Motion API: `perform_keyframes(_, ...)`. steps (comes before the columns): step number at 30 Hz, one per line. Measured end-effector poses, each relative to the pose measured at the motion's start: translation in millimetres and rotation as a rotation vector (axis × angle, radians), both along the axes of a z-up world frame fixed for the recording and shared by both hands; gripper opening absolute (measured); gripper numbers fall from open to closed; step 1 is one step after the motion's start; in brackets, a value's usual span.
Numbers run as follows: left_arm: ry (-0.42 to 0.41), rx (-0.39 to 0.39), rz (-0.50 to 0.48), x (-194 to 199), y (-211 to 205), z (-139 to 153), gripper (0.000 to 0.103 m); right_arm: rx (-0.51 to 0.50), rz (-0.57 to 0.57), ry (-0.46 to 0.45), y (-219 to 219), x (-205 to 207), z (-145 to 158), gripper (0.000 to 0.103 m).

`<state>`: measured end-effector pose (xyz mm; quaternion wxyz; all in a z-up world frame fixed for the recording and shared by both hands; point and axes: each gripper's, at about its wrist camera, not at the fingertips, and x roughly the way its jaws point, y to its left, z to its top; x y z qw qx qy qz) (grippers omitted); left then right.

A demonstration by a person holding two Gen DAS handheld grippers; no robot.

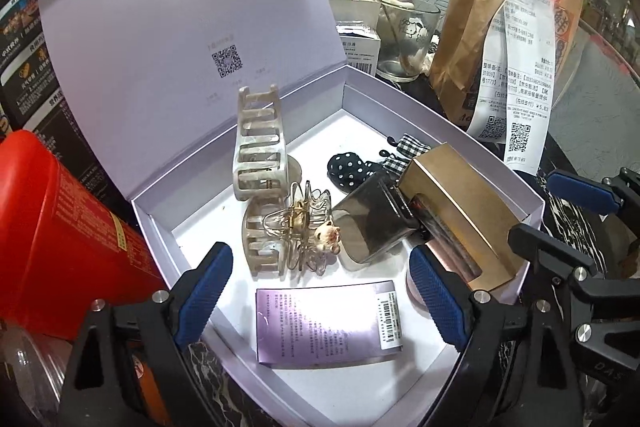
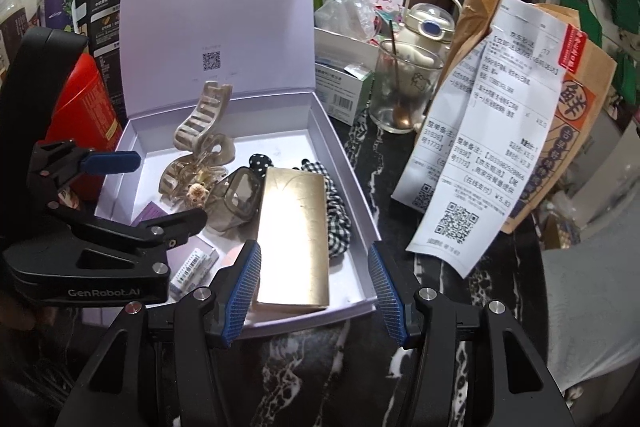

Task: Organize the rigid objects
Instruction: 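Open both tools releasing the items and withdraw them from the box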

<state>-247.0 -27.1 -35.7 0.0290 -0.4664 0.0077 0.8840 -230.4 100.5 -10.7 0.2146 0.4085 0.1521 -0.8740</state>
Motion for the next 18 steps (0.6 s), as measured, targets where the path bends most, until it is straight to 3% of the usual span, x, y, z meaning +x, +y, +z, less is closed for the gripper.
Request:
perform_keyframes(9, 0.032, 0.003, 0.022, 8.0, 4.0, 13.5, 0.091, -0.009, -0.001, 0.006, 9.8, 3.2, 6.7, 0.055)
perform_keyframes(16, 0.072, -0.002, 0.064, 23.8, 1.6, 34.6, 0.091, -0.056, 0.001, 0.037, 18.0, 11.7, 21.6, 0.075)
perform_keyframes(18, 0.085, -0.008, 0.068, 27.2, 2.4, 40.6, 0.096, -0.068, -0.001, 0.05, 21.4, 15.0, 26.5, 0.076)
